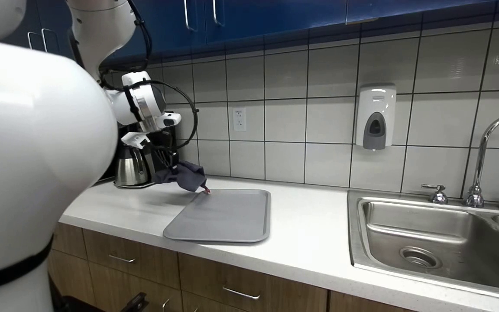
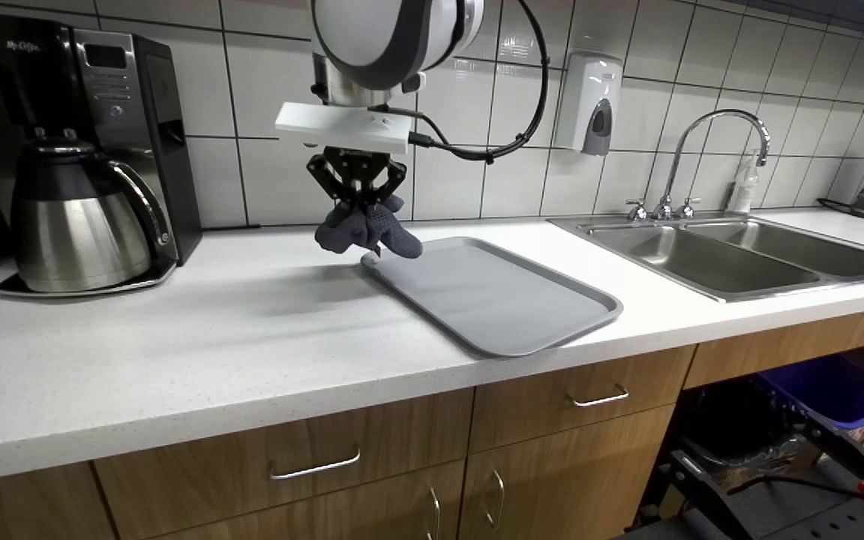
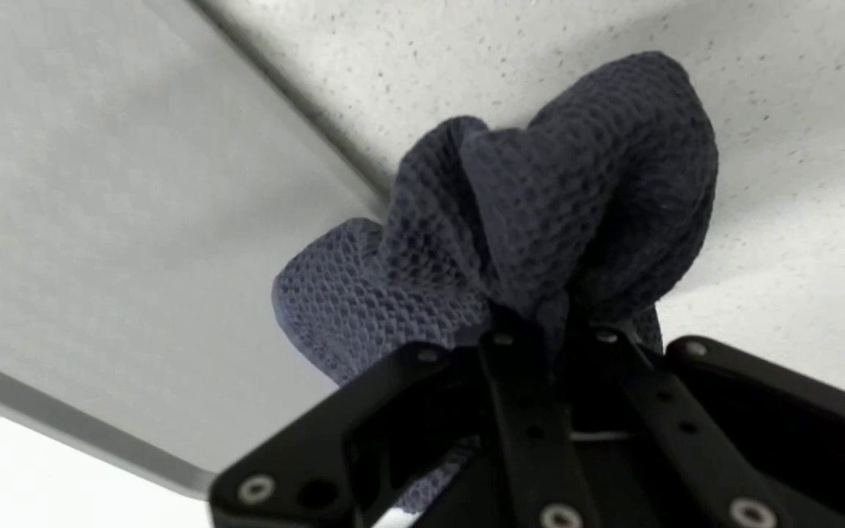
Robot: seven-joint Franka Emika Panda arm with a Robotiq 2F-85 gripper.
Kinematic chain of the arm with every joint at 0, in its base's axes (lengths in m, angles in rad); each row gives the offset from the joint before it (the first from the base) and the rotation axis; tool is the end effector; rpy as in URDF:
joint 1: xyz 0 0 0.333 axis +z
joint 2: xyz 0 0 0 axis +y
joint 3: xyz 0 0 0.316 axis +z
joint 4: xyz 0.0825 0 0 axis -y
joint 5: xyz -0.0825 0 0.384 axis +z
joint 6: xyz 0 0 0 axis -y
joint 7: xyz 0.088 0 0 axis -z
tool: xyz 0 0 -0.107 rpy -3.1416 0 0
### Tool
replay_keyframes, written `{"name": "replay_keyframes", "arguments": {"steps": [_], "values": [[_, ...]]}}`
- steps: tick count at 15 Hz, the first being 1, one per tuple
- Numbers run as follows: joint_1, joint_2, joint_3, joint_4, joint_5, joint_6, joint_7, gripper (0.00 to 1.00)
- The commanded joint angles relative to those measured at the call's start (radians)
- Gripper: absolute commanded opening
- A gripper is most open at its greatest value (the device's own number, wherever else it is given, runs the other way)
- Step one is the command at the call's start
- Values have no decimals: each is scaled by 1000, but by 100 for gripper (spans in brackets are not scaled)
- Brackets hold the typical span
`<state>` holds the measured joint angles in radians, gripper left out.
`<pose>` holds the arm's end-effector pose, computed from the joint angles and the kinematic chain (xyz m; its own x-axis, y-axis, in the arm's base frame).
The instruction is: Put the towel on the counter.
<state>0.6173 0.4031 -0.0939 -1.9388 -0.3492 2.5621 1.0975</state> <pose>0.5512 0.3281 0.2979 0.9039 -0.2744 0.3282 -0.2816 -0.9592 -0.0263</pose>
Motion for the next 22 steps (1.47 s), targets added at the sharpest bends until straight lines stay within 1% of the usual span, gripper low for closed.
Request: {"name": "replay_keyframes", "arguments": {"steps": [1, 5, 12, 17, 22], "values": [[-6, -61, 62, -23, -24, -65, 42, 3], [-12, -62, 124, -12, -11, -105, 22, 3], [7, -35, 182, 6, -42, -133, 14, 3], [24, -3, 175, 0, -97, -100, 36, 3], [29, 43, 167, 9, -109, -91, 42, 3]]}}
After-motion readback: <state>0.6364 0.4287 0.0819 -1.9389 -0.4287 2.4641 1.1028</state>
